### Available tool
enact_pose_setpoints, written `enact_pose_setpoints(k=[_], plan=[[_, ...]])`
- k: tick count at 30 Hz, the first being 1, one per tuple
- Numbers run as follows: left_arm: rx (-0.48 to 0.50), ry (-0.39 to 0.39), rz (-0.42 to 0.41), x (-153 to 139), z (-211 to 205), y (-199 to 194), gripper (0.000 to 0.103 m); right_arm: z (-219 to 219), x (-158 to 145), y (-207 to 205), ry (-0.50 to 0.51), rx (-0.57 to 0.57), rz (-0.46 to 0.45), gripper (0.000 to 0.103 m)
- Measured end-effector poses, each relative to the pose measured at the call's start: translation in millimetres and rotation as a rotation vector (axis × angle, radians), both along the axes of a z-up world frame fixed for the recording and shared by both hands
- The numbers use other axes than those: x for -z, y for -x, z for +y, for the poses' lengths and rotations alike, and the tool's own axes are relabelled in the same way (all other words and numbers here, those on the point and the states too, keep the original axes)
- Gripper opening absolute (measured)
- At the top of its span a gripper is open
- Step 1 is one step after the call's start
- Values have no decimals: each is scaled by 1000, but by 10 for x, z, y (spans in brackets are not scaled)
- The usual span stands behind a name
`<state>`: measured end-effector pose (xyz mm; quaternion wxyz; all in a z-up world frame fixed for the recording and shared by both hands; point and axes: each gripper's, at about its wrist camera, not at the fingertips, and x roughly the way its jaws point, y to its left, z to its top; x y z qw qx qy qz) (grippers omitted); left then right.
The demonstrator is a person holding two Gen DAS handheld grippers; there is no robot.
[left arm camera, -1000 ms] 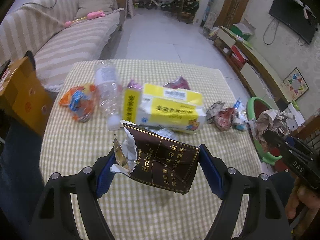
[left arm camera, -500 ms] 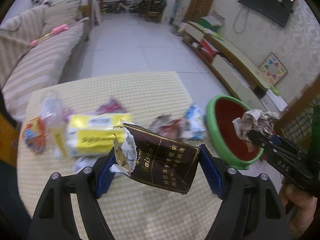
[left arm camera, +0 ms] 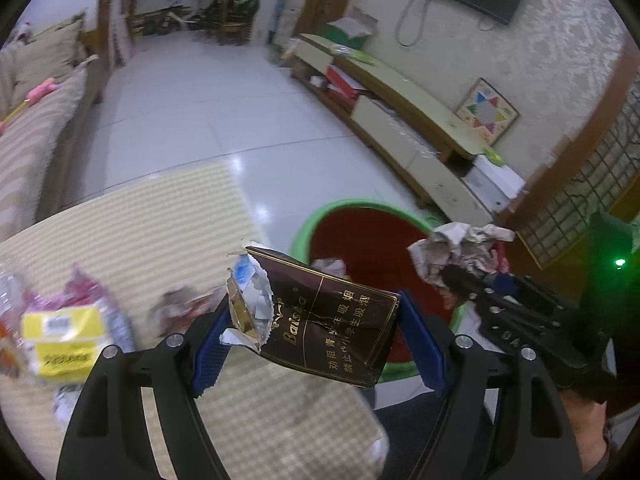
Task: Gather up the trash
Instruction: 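Carry the brown wrapper and crumpled paper over the bin while opening both tools to drop them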
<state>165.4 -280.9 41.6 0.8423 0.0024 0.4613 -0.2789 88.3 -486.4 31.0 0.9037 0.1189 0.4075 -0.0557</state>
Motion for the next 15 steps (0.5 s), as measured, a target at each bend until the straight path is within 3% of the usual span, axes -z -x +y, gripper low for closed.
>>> enact_pose_setpoints(k=[15], plan=[[112,56,77,249,-649,-266,74,-342,219,-63,-36,41,23,38]])
